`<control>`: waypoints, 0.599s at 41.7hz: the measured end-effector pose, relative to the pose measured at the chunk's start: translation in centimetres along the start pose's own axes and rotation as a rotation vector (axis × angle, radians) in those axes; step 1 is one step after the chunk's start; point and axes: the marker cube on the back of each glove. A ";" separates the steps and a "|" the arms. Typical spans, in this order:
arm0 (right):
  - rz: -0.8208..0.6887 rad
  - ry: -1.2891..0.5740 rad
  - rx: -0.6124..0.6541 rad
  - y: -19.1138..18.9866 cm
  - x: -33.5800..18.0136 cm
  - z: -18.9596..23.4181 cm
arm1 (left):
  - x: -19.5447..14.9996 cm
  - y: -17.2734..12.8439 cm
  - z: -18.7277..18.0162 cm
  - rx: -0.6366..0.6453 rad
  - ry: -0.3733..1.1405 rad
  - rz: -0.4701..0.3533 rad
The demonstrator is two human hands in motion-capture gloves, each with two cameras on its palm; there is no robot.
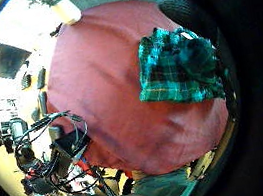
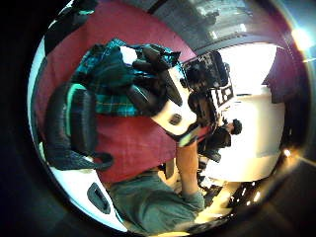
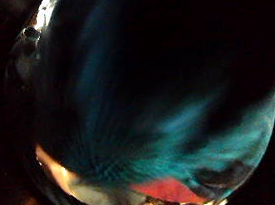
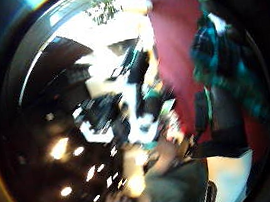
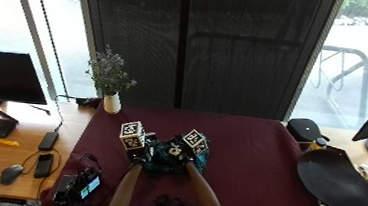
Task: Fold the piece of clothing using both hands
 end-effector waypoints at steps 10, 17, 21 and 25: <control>-0.056 0.327 -0.042 2.4 1.7 -5.9 | 1.0 0.3 0.1 -0.016 0.002 0.006; 0.461 0.954 -0.123 7.4 0.9 -11.9 | 3.4 1.5 0.3 -0.069 0.002 0.065; 0.459 1.083 0.018 7.2 1.4 -13.8 | 4.7 2.0 0.1 -0.065 -0.023 0.127; 0.453 1.124 0.136 7.0 3.0 -14.6 | 5.5 2.0 -0.2 0.011 -0.047 0.194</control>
